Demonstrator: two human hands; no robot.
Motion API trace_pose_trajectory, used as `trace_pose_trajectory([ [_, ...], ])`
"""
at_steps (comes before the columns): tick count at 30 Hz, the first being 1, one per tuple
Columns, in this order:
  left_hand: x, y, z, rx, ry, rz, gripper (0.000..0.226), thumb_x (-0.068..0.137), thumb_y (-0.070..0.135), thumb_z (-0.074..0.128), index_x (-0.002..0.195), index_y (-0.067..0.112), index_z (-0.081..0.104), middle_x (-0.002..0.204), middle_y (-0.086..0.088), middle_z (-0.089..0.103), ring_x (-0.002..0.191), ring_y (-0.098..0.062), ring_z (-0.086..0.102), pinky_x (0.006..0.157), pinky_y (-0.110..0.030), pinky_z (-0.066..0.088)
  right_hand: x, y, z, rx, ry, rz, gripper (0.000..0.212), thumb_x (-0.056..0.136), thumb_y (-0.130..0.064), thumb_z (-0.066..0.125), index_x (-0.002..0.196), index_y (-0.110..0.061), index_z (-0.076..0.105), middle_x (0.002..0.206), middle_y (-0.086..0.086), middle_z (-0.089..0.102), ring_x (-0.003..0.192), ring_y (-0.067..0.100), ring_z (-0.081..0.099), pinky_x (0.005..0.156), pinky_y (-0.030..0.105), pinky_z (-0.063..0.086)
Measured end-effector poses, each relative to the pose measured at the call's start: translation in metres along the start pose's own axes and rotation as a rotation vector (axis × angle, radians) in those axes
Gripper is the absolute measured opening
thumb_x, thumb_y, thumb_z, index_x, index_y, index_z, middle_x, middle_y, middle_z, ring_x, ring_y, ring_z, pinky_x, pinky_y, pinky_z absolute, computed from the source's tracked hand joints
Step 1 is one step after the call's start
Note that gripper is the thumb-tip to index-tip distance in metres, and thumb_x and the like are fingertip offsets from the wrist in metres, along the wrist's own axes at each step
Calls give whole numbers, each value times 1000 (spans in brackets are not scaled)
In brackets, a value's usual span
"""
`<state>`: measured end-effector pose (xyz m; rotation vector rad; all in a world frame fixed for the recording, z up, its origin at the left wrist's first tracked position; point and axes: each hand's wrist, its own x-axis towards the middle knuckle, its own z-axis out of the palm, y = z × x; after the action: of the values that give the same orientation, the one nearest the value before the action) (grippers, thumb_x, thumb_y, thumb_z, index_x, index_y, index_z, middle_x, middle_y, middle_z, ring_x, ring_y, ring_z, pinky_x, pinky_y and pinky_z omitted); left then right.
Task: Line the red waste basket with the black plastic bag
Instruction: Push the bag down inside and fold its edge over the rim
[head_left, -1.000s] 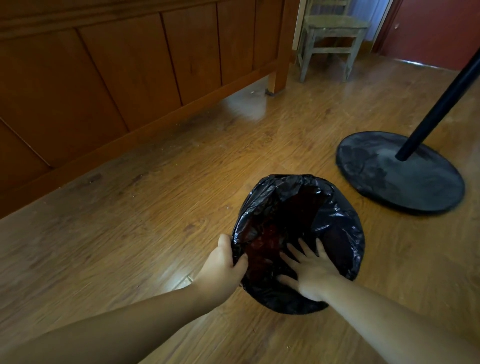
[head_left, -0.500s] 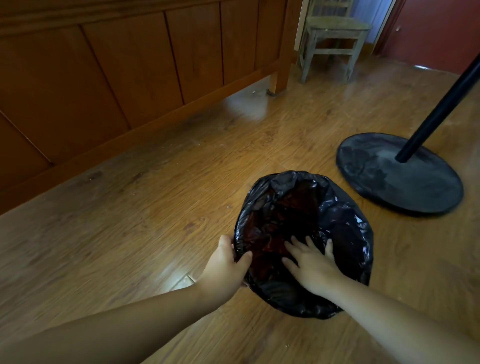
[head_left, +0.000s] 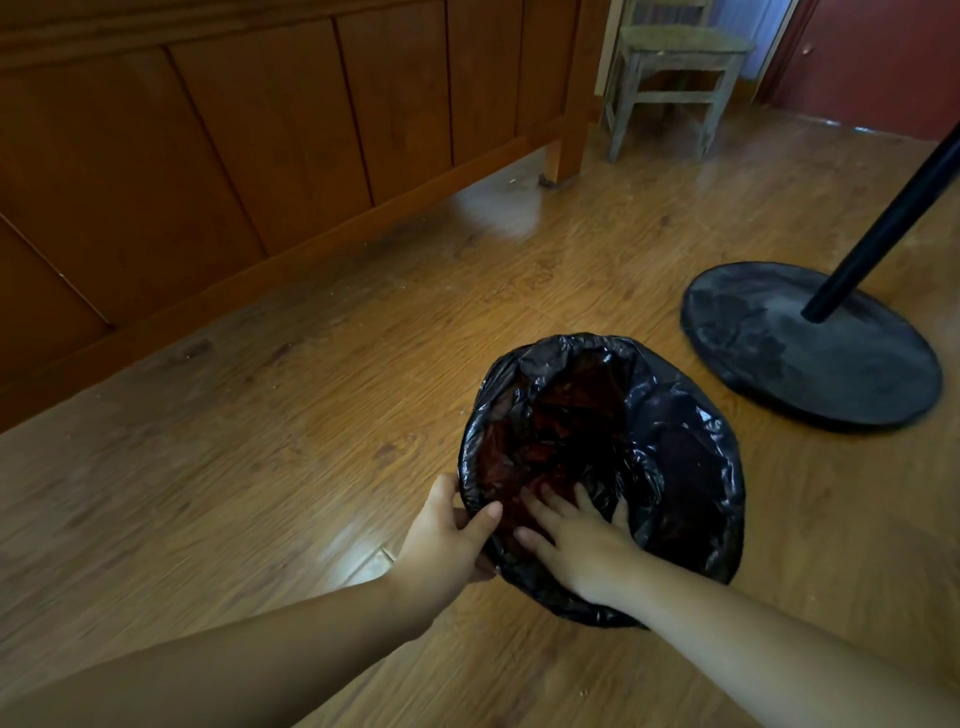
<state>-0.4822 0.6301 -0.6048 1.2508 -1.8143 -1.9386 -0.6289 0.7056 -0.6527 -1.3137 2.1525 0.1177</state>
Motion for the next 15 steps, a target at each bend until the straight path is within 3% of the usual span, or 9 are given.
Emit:
trace_pose_trajectory([
  [5,11,16,12,-178,-12,-54,28,89,26,54,113,20,41,94,-14,65,60,-20,67,61,-32,60,-19,-4,-30,212,201,-182,50,92,-54,20,139,-38,20,154,-7,10,140,18,-7,109,53,-10],
  [9,17,28,17,-332,-55,-89,31,91,29,52,118,18,40,72,-5,66,59,-20,67,60,-36,58,-33,-4,-43,305,331,-284,47,92,-50,29,137,-37,27,151,-12,20,139,8,0,112,43,-4],
  [12,19,36,15,-312,-68,-111,30,91,36,49,114,17,45,75,-5,65,63,-21,68,64,-36,56,-37,-1,-46,220,446,-336,46,92,-42,41,136,-29,34,146,-10,32,138,10,13,113,38,10],
  [15,22,40,9,-187,22,-110,23,89,41,49,98,20,55,79,-3,64,64,-17,68,65,-32,51,-39,2,-51,242,522,-404,38,90,-33,50,127,-27,48,130,-7,49,124,11,35,103,30,30],
])
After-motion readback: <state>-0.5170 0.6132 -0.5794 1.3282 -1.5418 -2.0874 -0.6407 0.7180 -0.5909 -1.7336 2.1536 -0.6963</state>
